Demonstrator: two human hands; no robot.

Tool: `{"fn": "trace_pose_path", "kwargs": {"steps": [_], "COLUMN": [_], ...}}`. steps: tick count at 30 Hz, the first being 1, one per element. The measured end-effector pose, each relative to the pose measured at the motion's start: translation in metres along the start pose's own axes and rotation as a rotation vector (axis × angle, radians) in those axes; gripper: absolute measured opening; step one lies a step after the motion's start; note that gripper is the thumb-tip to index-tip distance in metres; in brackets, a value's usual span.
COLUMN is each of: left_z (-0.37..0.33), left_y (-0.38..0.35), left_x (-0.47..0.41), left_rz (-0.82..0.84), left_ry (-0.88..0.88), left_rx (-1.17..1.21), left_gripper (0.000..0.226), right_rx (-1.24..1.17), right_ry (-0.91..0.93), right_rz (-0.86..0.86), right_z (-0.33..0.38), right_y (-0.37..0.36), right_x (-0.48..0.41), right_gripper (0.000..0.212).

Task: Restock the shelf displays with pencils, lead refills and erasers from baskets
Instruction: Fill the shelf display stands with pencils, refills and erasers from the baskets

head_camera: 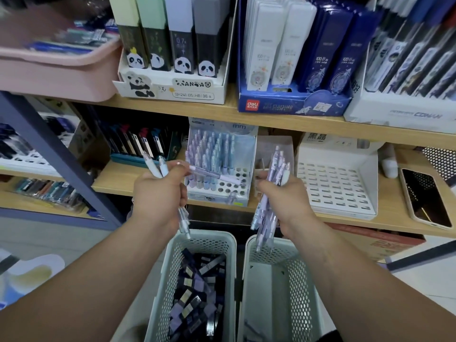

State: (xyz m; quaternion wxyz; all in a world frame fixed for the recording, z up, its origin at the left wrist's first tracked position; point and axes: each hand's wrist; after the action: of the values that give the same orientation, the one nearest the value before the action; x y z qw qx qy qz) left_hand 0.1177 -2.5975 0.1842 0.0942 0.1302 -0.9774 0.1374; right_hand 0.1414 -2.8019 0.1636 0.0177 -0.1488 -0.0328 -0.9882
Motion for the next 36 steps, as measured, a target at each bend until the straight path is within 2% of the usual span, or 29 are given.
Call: {"fn": "trace_pose_path", "kwargs": {"steps": [4,7,10,16,20,23,32,36], "left_z": [0.000,0.002,-0.001,-0.006,-0.013,-0.015,-0.012,-0.008], "left_y": [0.008,0.009,0.007,0.008,0.008,0.002,-0.017,-0.025], "left_x": [-0.003,-0.004,-0.002,0.001,0.005,0.009,0.014,0.013], "left_rz": [-0.031,-0.035,-0.015,0.040,0.049,0.061,0.047,0.052], "left_ry": [-0.012,-0.013,-0.030,-0.135,-0.204,-0.232,-0.236,-0.245], "left_rx": [-0.038,-0.045,-0.062,-0.173,-0.221,-0.266,-0.433,-0.541], "left_gripper": [0.004,0.001,0.013,0.008,0.007,0.006,0.014,0.010], "right_rx": [0.078,0.142,0.218,0.342,0.339,0.345,0.305,0.302], "right_ry": [0.047,0.015,-0.021,-0.048,-0.039,-0.059,-0.044,-0.047], "right_rz": [-0.071,-0.124,-0.164,-0.242,-0.221,-0.201,-0.142,-0.104], "right_z": [-0.005,-0.011,-0.012,-0.014,-0.015,-0.017,-0.027,-0.026], "right_y": [-0.010,-0.017,-0.025,-0.029,-0.036,-0.044,-0.048,-0.042], "right_x": [-0.020,-0.030,-0.034,-0.038,-0.033,-0.023,-0.008,-0.004], "right_gripper": [0.013,0.026,0.030,0.028,0.019,0.025,0.027,0.028]}}
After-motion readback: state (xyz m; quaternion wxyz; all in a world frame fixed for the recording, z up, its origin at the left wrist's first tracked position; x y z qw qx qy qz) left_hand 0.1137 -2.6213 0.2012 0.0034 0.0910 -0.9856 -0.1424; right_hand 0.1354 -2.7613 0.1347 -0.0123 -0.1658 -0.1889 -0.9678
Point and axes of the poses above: each hand's wrist, its own x-axis away from the middle knuckle, its own y-axis out of the back of the hand, z = x × y, and after that the axes turned 15 degrees about z, right-handed
